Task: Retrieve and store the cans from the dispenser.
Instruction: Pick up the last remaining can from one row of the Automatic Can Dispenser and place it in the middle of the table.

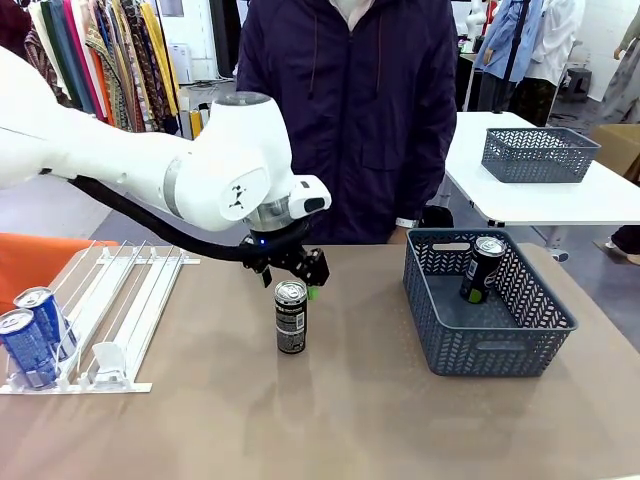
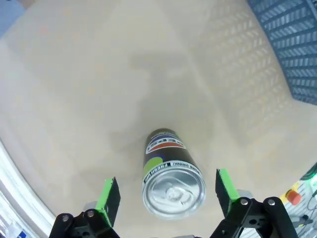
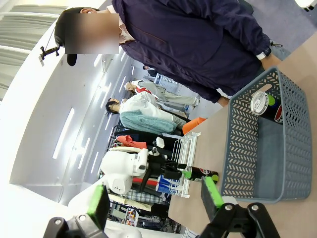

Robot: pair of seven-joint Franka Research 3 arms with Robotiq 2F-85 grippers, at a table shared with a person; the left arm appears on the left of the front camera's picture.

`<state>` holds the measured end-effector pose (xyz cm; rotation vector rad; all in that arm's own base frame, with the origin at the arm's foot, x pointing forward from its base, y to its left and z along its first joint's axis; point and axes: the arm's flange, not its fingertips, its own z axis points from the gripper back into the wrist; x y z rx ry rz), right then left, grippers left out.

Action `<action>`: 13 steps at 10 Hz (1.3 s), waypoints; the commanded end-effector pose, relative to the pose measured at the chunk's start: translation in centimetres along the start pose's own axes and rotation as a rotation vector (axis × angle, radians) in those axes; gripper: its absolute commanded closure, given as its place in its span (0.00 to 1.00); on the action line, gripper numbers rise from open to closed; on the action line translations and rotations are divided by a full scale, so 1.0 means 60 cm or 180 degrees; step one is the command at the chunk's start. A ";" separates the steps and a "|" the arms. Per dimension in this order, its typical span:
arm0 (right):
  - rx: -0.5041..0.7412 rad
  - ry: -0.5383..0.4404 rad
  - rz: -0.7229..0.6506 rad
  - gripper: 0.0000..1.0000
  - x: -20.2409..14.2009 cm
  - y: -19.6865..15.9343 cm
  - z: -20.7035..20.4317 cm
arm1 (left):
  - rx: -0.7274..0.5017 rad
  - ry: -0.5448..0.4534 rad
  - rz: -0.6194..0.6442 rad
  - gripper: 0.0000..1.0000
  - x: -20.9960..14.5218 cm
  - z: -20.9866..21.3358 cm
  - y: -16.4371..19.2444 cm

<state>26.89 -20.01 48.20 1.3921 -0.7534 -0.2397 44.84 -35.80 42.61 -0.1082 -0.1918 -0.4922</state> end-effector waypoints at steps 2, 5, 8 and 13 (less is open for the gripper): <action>0.0084 -0.0058 0.0007 0.00 0.005 0.007 -0.002 | -0.0299 -0.0178 0.0104 0.00 -0.072 0.086 0.023; 0.0084 -0.0058 0.0007 0.00 0.005 0.007 -0.002 | -0.1242 -0.0185 0.0432 0.00 -0.178 0.185 0.127; 0.0084 -0.0058 0.0007 0.00 0.005 0.007 -0.002 | -0.2163 -0.0378 0.1212 0.00 -0.278 0.226 0.302; 0.0084 -0.0058 0.0007 0.00 0.005 0.007 -0.002 | -0.3928 -0.1939 0.1674 0.00 -0.560 0.242 0.557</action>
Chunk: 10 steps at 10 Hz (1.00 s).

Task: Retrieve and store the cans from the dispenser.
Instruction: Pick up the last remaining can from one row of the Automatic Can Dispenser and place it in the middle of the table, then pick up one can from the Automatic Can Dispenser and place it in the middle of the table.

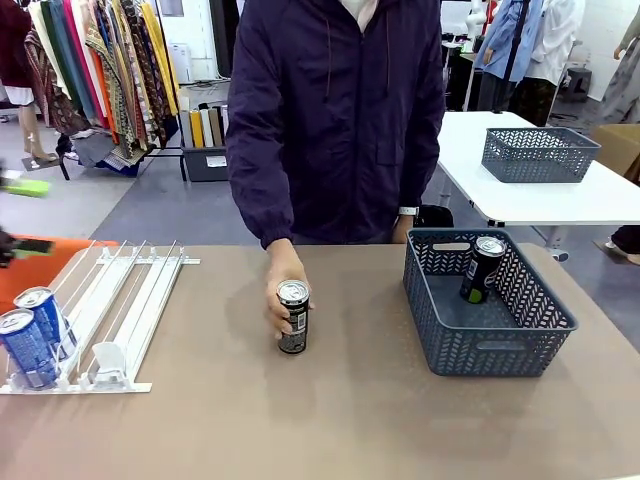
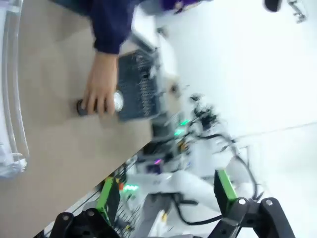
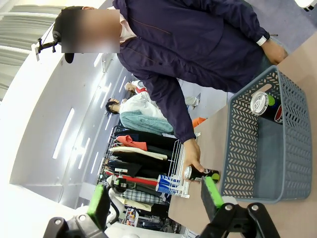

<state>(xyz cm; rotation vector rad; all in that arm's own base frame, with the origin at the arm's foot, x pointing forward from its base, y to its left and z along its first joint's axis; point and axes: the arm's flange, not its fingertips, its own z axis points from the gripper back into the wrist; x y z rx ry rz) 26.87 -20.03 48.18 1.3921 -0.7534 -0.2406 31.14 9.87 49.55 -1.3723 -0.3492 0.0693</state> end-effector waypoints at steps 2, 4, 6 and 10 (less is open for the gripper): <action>0.0085 -0.0056 0.0008 0.00 0.005 0.008 -0.003 | -0.0604 -0.0303 -0.0096 0.00 -0.073 0.080 0.072; 0.0085 -0.0056 0.0008 0.00 0.005 0.008 -0.003 | -0.0537 -0.0381 -0.0064 0.00 -0.057 0.100 0.043; 0.0085 -0.0056 0.0008 0.00 0.005 0.008 -0.003 | -0.0537 -0.0381 -0.0064 0.00 -0.057 0.100 0.043; 0.0085 -0.0056 0.0008 0.00 0.005 0.008 -0.003 | -0.0537 -0.0381 -0.0064 0.00 -0.057 0.100 0.043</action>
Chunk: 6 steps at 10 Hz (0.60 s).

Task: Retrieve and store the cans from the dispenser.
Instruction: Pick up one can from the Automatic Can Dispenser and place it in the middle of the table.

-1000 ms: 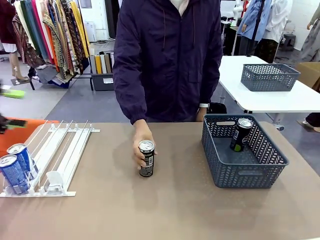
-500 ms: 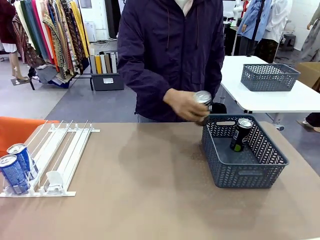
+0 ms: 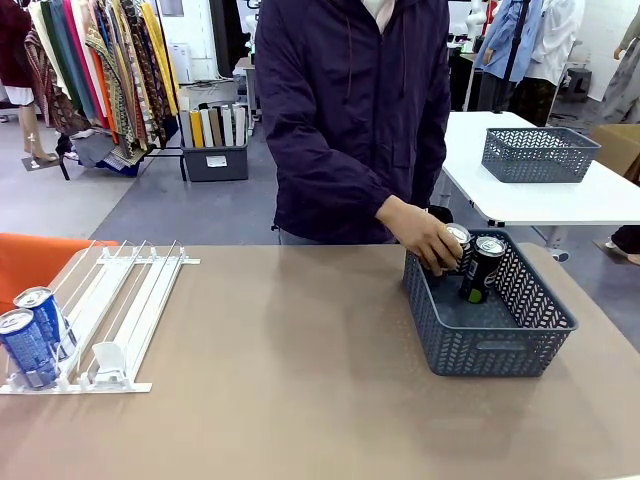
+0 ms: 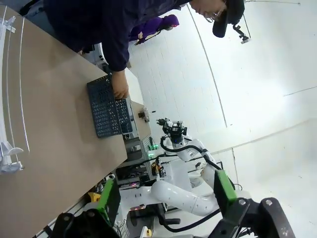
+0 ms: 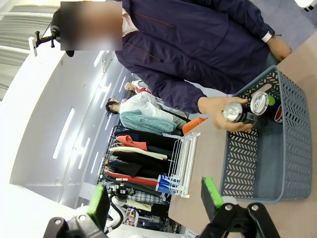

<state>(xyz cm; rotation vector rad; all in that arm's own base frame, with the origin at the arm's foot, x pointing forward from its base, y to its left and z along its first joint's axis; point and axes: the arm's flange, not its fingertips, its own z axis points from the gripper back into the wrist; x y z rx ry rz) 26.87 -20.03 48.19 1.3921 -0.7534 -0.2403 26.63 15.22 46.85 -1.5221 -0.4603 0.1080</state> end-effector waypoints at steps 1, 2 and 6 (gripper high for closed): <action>0.0085 -0.0057 0.0008 0.00 0.005 0.008 -0.003 | -0.0048 -0.0038 -0.0026 0.00 0.001 0.000 -0.008; 0.0085 -0.0057 0.0008 0.00 0.005 0.008 -0.003 | -0.0048 -0.0038 -0.0026 0.00 0.001 0.000 -0.008; 0.0085 -0.0057 0.0008 0.00 0.005 0.008 -0.003 | 0.1153 0.0538 -0.0130 0.00 -0.003 -0.024 -0.029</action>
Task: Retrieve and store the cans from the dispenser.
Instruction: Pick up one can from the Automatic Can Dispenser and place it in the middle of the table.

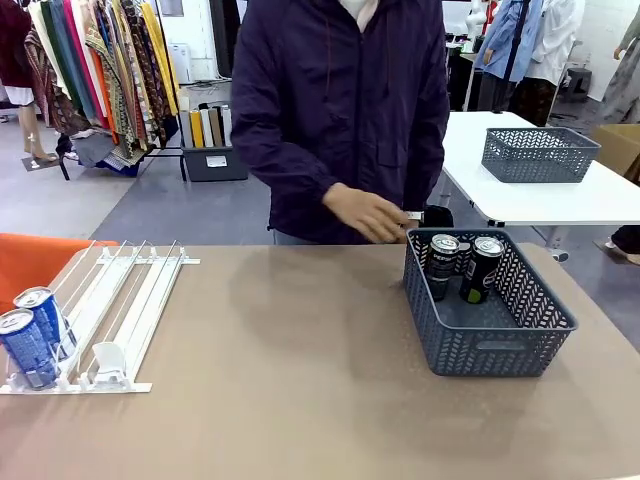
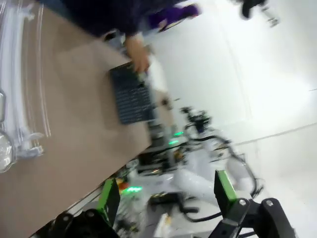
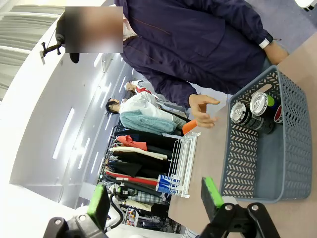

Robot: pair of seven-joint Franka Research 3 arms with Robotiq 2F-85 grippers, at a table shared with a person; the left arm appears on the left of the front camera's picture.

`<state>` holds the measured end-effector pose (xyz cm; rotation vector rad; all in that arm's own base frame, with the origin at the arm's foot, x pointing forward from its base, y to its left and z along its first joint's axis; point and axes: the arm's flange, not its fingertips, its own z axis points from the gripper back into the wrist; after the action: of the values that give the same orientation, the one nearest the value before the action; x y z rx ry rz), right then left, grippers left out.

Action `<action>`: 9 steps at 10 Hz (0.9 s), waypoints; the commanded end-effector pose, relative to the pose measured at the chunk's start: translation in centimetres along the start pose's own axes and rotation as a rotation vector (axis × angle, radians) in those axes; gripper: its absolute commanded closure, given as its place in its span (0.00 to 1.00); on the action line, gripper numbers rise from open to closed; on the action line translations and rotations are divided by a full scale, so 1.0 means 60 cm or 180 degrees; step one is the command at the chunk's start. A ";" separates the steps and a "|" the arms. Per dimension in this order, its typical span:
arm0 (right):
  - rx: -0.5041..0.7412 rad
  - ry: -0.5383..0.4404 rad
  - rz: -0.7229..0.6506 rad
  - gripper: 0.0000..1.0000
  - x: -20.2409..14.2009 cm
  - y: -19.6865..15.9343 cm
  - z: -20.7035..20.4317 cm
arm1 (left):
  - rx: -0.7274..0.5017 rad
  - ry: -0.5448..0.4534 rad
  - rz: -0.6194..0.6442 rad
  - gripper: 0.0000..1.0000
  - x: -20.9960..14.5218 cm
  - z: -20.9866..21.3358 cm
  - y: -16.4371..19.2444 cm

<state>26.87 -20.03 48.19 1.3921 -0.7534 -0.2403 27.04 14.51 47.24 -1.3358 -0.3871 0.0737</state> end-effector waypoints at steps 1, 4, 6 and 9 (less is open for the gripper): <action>0.0085 -0.0057 0.0008 0.00 0.005 0.008 -0.003 | 0.1203 0.0255 -0.0162 0.00 -0.003 -0.019 -0.044; 0.0085 -0.0057 0.0008 0.00 0.005 0.008 -0.003 | 0.2740 0.0305 -0.0288 0.00 0.001 -0.095 -0.069; 0.0085 -0.0057 0.0008 0.00 0.005 0.008 -0.003 | 0.3398 0.0629 -0.0396 0.00 0.007 -0.134 -0.060; 0.0085 -0.0057 0.0008 0.00 0.005 0.008 -0.003 | 0.3937 0.0748 -0.0219 0.00 0.016 -0.166 -0.034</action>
<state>26.86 -20.02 48.21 1.3920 -0.7538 -0.2397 31.18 4.83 48.60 -0.1330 -0.1442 0.0527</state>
